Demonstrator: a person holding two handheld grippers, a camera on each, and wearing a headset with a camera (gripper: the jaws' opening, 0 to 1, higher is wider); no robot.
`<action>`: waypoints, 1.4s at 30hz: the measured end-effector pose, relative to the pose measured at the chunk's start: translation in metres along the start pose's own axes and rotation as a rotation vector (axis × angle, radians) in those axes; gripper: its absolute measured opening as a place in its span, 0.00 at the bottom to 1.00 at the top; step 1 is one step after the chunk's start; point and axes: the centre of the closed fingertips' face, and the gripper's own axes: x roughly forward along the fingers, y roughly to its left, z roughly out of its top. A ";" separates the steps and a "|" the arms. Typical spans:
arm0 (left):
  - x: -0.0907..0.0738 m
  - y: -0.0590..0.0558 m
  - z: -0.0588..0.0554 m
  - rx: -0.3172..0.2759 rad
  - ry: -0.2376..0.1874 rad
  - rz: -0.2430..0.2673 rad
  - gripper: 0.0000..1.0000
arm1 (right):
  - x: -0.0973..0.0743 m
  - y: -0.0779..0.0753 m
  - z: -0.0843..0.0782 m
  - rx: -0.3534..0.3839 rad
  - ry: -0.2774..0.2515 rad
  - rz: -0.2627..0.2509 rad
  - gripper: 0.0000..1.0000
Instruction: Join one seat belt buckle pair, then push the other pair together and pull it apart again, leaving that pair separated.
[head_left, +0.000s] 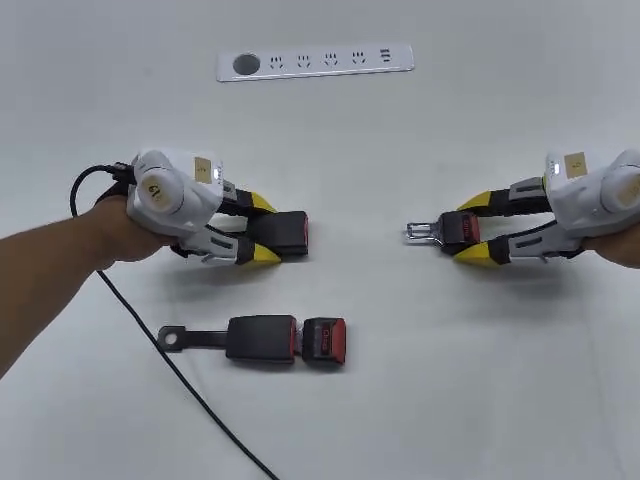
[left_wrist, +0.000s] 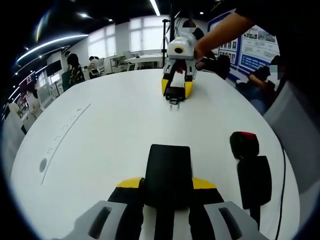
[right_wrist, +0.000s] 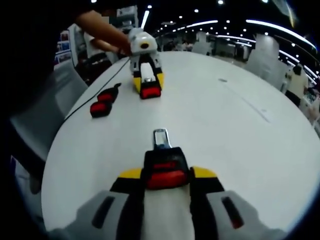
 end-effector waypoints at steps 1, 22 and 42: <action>0.000 0.000 0.000 -0.001 0.000 -0.001 0.35 | 0.000 0.000 0.000 0.003 -0.004 -0.001 0.34; 0.007 -0.001 -0.004 0.012 0.022 -0.027 0.35 | 0.015 0.003 0.016 0.018 -0.045 -0.007 0.35; 0.009 -0.001 -0.002 0.020 0.034 -0.041 0.35 | 0.046 0.007 0.045 0.021 -0.057 0.003 0.35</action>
